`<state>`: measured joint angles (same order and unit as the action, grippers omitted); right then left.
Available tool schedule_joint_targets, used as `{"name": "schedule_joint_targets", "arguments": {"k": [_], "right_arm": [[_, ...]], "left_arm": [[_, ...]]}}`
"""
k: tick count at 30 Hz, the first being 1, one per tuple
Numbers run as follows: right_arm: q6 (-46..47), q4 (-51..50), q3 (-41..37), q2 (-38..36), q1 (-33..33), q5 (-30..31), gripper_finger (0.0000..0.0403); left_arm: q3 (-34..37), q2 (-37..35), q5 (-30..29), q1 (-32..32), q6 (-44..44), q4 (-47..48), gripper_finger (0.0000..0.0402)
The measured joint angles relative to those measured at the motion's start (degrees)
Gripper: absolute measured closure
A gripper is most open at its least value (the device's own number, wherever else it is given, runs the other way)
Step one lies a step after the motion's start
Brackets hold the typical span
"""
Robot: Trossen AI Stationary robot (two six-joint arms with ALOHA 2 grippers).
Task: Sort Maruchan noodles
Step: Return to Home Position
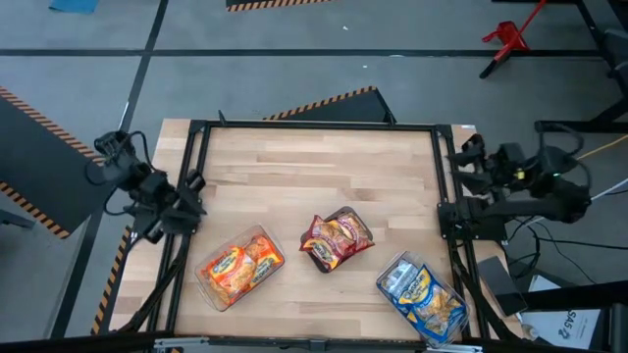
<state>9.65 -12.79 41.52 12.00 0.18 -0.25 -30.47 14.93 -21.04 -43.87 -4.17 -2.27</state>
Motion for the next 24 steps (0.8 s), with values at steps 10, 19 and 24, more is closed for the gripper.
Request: {"name": "schedule_joint_targets", "arguments": {"k": [10,19,24], "right_arm": [[3.7,1.6,-10.4,-1.3,-1.0,-0.7,0.0217],[11.0,32.6,-34.9,-4.2,-1.0,-6.4,0.0217],[14.3,33.7,-40.9,-5.4,-1.0,-3.4,0.0217]], "left_arm": [[12.2,-10.9,7.3,8.9,0.5,-2.2,0.0317],[22.9,-14.8,8.3,11.7,-0.2,-8.3,0.0317],[27.7,-14.8,5.7,13.4,-3.3,-8.7,0.0317]]}}
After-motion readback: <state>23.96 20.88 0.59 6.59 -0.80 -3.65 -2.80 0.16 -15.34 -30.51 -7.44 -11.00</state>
